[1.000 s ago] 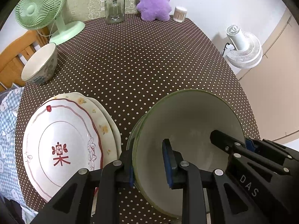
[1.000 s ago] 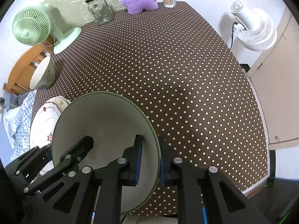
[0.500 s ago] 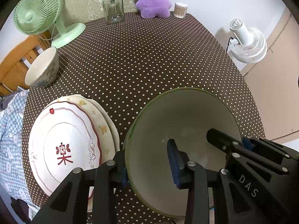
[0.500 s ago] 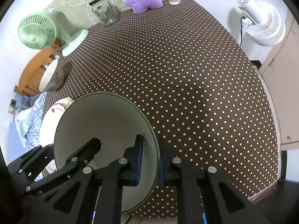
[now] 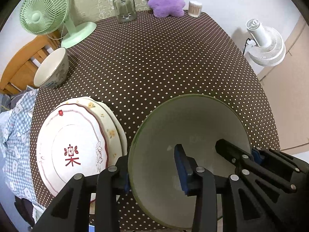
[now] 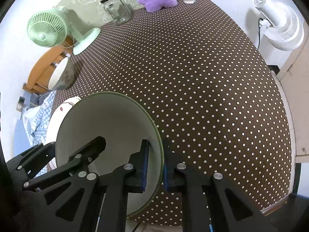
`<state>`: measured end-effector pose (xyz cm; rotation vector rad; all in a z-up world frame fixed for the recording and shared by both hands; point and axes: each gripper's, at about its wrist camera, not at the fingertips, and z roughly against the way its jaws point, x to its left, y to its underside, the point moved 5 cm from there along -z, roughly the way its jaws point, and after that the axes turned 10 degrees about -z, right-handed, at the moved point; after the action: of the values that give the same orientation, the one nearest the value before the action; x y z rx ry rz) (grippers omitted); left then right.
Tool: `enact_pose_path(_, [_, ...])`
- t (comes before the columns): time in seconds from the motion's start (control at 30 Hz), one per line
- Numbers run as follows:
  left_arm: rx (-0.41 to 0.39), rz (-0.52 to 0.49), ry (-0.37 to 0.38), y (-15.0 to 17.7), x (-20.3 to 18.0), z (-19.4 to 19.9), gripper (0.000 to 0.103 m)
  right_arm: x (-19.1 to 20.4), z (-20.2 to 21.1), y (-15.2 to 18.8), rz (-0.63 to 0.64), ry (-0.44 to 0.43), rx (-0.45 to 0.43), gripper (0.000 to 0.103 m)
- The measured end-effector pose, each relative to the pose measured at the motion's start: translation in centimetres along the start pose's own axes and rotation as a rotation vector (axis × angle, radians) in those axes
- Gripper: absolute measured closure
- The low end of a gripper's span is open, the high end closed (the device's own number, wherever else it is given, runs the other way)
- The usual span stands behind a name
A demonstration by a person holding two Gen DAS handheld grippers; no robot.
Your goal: Organize plates and bowls
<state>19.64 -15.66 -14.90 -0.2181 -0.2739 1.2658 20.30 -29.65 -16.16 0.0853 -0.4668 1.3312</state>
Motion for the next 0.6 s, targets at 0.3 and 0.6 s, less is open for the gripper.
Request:
enact_pose_path(0.3, [0.014, -0.015, -0.099, -0.3, -0.4, 0.2, 0.064, -0.1, -0.4, -0.4, 0.040, -0.036, 0.051, 0.090])
enact_pose_path(0.6, [0.062, 0.008, -0.152, -0.5, -0.5, -0.7, 0.062, 0.3, -1.1, -1.0, 0.121, -0.021, 0.082, 0.090])
